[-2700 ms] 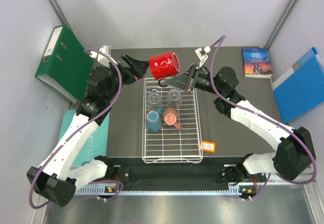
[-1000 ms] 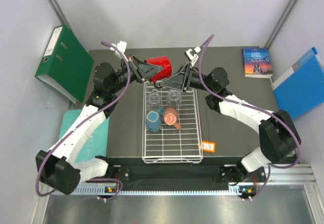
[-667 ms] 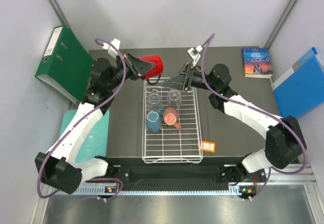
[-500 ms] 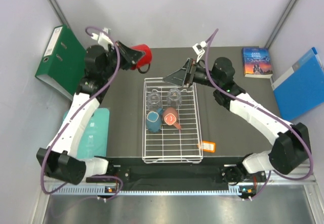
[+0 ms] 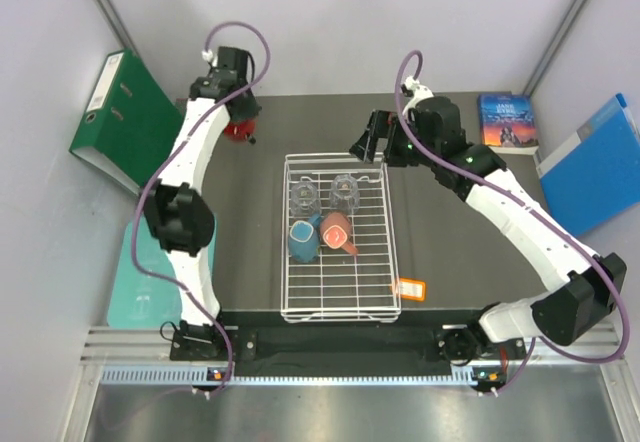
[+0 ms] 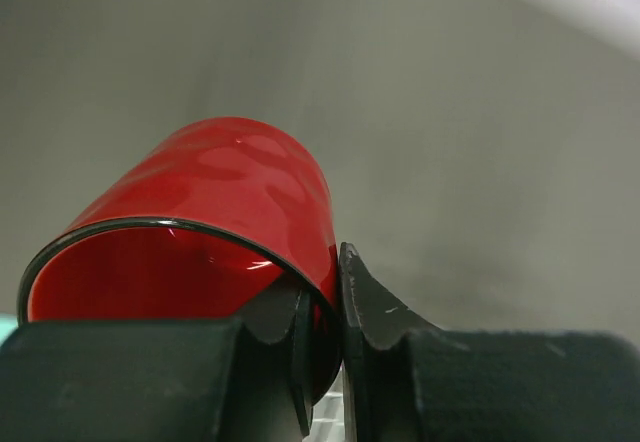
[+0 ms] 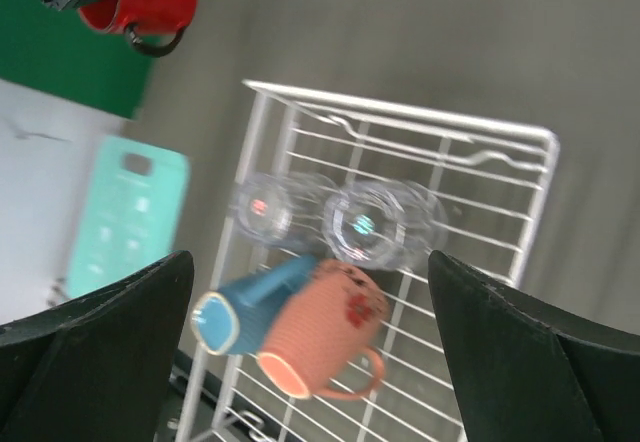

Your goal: Unload the cups from the dish rack

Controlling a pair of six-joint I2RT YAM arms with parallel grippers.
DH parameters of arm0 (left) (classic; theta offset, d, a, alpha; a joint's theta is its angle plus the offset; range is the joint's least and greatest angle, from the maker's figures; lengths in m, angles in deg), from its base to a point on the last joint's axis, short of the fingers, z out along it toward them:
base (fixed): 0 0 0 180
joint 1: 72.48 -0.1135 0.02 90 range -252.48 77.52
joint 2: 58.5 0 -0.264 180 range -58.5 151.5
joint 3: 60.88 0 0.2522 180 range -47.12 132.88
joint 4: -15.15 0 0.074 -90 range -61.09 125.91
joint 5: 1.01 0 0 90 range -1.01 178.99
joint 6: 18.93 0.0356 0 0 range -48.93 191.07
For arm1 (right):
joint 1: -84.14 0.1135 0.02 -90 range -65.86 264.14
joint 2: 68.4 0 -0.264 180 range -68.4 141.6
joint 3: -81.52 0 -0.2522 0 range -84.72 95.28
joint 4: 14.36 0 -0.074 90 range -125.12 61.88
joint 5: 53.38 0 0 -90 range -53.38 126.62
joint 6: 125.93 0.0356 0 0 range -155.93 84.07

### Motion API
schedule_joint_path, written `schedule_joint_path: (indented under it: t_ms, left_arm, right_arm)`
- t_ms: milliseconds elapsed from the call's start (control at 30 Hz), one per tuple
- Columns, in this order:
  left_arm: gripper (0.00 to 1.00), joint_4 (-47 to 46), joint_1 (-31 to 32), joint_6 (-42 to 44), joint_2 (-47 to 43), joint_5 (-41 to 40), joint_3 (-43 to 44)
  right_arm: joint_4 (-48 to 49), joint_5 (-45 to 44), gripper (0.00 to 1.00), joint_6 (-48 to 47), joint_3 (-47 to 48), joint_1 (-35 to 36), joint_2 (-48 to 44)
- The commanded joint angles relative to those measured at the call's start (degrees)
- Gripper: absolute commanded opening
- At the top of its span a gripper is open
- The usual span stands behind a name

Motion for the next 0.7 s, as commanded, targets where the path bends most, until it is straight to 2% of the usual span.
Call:
schedule_joint_path:
  t_ms: [0, 133, 667]
  left_arm:
    - [0.0, 8.61, -0.35, 5.38, 6.12, -4.08, 2.45]
    - [0.0, 8.8, -0.53, 5.47, 10.8, -1.26, 2.36]
    - [0.0, 6.07, -2.11, 4.51, 19.5, 2.26, 1.75]
  right_arm:
    - [-8.38, -7.26, 1.0, -3.87, 2.54, -0.64, -0.59]
    - [-10.76, -7.35, 1.0, -4.75, 3.51, -0.72, -0.15]
    - [-7.68, -7.79, 1.0, -2.81, -0.8, -0.72, 0.64]
